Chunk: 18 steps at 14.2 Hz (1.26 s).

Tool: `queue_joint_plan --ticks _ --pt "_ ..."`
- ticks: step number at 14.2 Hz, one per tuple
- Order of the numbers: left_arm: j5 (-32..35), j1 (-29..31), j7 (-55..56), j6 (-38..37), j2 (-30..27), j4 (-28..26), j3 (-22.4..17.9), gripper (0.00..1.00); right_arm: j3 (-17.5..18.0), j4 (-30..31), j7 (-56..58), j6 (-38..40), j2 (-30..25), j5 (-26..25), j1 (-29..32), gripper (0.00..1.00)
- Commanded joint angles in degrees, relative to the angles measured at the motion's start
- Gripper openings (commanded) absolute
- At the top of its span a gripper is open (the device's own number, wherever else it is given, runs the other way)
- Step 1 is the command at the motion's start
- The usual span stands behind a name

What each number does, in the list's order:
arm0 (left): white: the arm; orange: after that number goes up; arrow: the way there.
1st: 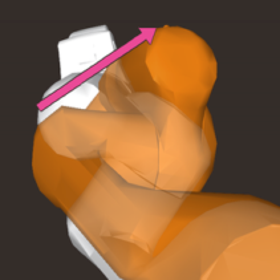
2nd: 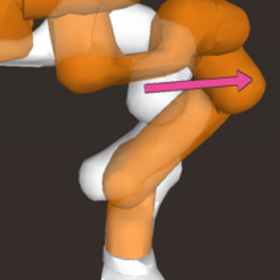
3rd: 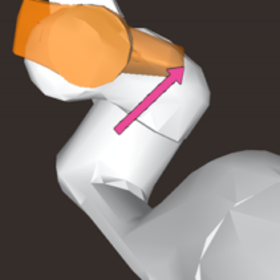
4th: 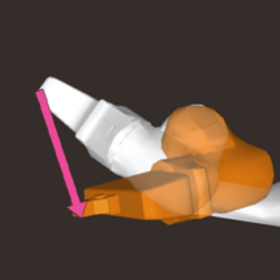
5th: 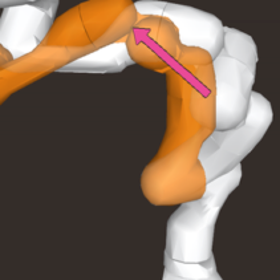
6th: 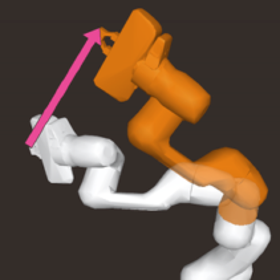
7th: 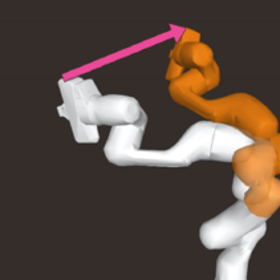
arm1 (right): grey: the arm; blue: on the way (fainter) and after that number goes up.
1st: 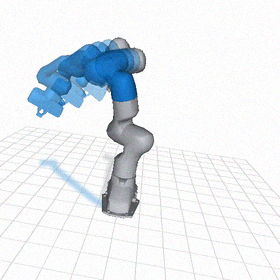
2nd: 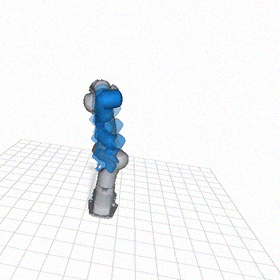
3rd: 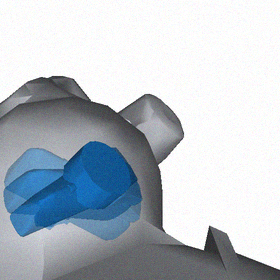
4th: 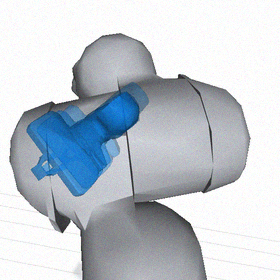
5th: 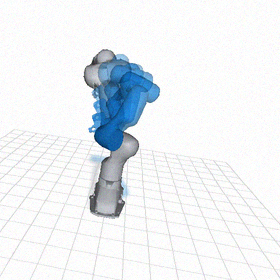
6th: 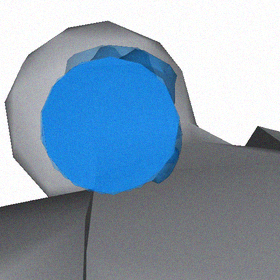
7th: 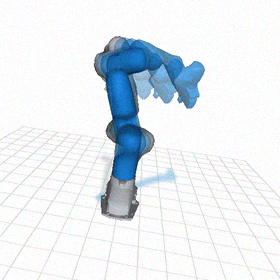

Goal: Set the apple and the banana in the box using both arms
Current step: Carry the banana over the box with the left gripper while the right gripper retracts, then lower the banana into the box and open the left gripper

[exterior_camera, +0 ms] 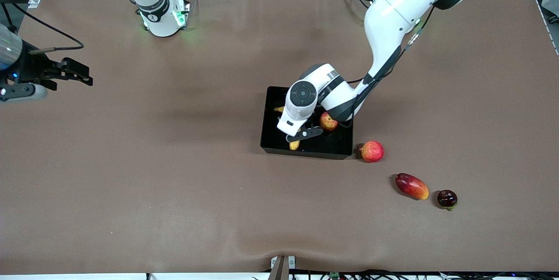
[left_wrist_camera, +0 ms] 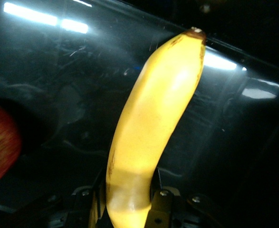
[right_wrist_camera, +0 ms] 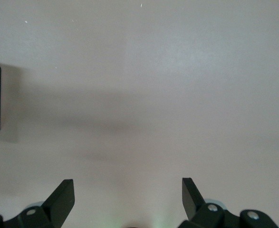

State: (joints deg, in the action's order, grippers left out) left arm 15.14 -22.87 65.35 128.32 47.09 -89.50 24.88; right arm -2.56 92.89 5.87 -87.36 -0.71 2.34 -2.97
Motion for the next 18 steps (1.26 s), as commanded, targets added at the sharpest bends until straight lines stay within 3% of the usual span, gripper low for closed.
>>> queue_joint_plan --ticks 1,4,6,10,18 --pt "1.47 -1.74 0.74 1.58 0.55 1.44 -2.11 1.00 -0.08 0.63 -0.42 0.17 -3.24 -0.14 -0.72 1.00" --pt "4.20 -0.34 0.30 0.89 -3.65 1.78 -2.12 1.00 -0.17 1.07 -3.12 0.52 -4.65 -0.32 -0.28 1.00" --pt "4.20 2.73 -0.39 -4.27 -9.00 2.66 -1.77 1.00 -0.17 1.16 -7.88 1.92 -4.83 -0.23 -0.37 1.00" --pt "3.41 8.35 -3.03 -16.41 -19.47 5.04 -1.68 1.00 -0.34 0.63 -6.67 2.72 -4.57 -0.06 -0.28 1.00" --pt "2.97 21.89 -30.50 -33.03 -33.37 4.69 -1.50 1.00 -0.43 -1.39 -6.66 2.81 -4.13 -0.06 -0.20 1.00"
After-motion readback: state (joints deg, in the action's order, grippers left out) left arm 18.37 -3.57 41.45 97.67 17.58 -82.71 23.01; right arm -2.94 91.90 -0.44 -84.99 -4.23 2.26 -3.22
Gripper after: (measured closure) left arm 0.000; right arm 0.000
